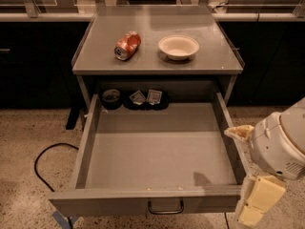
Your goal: Close top drawer
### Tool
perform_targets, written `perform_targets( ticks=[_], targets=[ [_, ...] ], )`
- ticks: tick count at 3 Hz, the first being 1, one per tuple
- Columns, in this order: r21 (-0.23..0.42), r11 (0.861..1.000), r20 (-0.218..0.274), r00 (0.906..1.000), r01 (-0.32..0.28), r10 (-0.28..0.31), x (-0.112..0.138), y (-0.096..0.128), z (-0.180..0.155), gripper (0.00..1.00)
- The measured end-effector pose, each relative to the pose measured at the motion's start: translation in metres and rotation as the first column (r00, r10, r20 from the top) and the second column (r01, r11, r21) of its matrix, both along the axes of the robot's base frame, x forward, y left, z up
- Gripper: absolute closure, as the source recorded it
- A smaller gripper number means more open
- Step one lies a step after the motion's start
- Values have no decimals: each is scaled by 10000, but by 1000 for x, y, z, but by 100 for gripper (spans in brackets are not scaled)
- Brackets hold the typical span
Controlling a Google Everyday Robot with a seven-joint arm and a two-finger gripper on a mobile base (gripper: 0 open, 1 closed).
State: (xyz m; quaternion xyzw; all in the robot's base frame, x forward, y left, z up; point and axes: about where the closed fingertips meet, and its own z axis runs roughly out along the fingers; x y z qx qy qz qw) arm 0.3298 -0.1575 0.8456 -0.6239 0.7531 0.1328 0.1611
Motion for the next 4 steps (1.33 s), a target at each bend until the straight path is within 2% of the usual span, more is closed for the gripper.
perform_targets(
  ticks=[1, 3, 4],
  targets=[
    [95, 10000, -201, 9998, -25, 27, -10, 3, -12, 0],
    [739, 9970, -866, 9958, -247, 310, -76, 15, -67, 0],
    [1192, 9919, -1406, 9881, -450, 617, -106, 19, -98, 0]
  ],
)
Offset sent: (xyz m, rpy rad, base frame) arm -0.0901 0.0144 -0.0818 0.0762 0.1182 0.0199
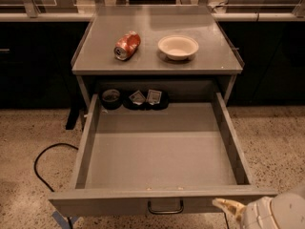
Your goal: Close top drawer
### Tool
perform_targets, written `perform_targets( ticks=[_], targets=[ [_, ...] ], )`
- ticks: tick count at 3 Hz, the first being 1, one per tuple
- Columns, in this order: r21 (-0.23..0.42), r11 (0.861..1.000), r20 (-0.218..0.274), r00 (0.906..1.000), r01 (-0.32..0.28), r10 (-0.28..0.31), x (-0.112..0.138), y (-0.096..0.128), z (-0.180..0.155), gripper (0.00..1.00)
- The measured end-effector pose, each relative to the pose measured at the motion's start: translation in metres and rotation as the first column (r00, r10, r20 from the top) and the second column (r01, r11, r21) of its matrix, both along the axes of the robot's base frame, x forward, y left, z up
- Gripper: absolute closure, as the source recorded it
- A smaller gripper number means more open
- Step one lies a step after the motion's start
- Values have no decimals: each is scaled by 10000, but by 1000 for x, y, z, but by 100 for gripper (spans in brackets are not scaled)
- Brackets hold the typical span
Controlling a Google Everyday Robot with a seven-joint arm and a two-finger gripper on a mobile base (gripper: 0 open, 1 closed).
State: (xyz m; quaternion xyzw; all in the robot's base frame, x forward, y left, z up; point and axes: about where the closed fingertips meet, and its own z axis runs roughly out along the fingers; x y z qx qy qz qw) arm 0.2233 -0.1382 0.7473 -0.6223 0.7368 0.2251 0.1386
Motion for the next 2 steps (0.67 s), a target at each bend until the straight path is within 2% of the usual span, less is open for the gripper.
perform_targets(
  ticks=[1, 2],
  targets=[
    [324, 9973, -564, 9961, -654, 672, -21, 13, -27, 0],
    [220, 9894, -803, 9862, -1436, 1449, -21, 27, -37, 0]
  ],
)
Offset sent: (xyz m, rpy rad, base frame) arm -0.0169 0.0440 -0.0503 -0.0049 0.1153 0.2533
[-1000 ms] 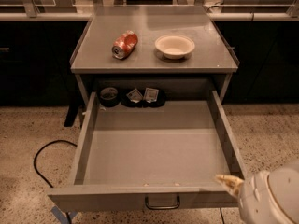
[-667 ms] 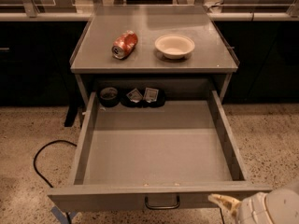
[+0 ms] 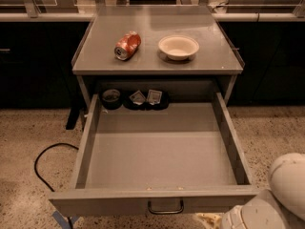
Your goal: Close top drawer
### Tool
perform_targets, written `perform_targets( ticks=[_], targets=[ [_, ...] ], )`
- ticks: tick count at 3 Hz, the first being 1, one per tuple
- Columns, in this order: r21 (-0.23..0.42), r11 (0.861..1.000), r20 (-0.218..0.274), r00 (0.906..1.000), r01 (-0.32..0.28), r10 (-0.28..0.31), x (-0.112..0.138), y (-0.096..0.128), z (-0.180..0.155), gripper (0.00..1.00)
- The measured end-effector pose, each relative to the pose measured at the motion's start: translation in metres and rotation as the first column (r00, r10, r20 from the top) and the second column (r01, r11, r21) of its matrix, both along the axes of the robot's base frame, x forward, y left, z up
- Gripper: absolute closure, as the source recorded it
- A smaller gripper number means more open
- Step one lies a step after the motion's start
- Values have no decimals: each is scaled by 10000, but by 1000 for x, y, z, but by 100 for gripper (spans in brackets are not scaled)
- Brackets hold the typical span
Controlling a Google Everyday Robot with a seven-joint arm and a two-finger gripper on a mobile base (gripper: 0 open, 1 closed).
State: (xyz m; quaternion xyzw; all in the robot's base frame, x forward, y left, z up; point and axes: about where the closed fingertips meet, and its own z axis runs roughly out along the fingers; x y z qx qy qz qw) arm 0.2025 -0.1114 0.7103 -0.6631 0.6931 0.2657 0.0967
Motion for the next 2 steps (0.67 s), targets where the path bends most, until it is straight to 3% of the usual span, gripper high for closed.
perform_targets(
  ticks=[2],
  targets=[
    [-132, 9999, -188, 9998, -85, 83, 0, 1, -16, 0]
  ],
)
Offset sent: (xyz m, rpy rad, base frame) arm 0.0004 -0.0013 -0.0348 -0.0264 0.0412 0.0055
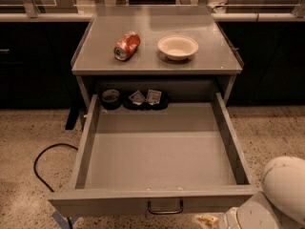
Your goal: Close top drawer
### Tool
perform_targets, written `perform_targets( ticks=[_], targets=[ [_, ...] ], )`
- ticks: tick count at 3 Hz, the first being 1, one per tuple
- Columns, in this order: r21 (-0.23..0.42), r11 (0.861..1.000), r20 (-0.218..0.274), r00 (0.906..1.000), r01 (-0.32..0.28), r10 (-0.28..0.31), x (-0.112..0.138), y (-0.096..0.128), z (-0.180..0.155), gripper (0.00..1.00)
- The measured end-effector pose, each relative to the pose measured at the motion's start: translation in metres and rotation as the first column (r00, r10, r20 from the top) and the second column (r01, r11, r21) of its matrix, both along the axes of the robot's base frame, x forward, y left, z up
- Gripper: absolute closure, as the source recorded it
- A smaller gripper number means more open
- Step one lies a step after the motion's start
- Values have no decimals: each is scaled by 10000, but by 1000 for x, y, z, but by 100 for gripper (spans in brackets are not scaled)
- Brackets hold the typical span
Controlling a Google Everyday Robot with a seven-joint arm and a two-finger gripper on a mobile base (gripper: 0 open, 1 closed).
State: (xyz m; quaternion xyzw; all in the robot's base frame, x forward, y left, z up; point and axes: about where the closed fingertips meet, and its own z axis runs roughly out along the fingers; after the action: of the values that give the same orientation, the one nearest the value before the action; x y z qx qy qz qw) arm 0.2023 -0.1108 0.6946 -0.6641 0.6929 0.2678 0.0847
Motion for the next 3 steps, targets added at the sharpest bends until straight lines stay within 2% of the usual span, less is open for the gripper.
perform_targets(
  ticks=[1, 3],
  targets=[
    [-53, 9999, -133, 9998, -133, 132, 4, 5, -19, 0],
    [232, 9997, -193, 9998, 10, -6, 38, 4, -47, 0]
  ],
)
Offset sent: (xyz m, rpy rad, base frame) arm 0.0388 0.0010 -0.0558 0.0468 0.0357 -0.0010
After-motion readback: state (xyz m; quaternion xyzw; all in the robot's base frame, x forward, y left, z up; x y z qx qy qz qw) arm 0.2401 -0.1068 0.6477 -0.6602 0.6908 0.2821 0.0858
